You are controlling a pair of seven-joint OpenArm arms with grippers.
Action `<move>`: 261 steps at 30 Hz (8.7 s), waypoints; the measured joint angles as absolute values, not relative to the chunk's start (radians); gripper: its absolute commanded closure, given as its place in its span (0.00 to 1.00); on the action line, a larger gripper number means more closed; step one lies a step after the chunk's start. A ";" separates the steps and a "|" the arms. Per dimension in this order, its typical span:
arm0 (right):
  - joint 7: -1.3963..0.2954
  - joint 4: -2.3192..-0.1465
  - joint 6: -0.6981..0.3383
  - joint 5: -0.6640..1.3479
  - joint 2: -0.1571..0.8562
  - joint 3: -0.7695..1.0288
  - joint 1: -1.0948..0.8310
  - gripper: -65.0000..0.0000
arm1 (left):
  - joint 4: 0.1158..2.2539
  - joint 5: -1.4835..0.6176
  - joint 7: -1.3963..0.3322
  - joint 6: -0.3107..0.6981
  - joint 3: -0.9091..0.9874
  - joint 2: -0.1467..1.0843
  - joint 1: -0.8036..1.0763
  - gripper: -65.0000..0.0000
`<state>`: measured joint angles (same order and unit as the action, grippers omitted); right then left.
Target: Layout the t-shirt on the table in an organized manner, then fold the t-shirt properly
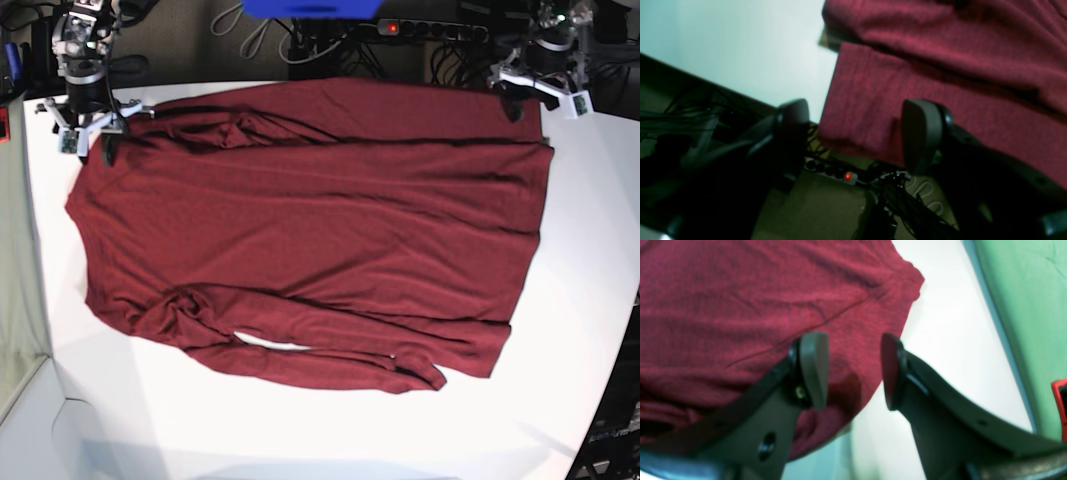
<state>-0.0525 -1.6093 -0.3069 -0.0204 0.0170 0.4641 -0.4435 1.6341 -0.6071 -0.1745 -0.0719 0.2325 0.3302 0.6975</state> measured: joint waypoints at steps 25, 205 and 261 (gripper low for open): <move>-0.054 -1.609 -0.307 -0.020 0.016 0.464 -0.449 0.59 | 1.579 -0.596 -0.146 -0.106 0.241 0.332 0.667 1.00; -0.296 -1.761 -0.307 -0.021 -0.031 0.278 -0.405 1.00 | 1.495 -0.621 -0.580 -0.070 0.482 0.290 0.246 0.12; -0.308 -1.761 -0.307 -0.020 -0.004 0.256 -0.321 0.84 | 1.390 -0.612 -0.489 -0.059 0.293 0.321 0.213 1.00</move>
<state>-0.3080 -1.7615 -0.3069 -0.0204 -0.0040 0.2558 -0.3214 1.3899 -0.6121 -0.4889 -0.0589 0.2928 0.3210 0.2127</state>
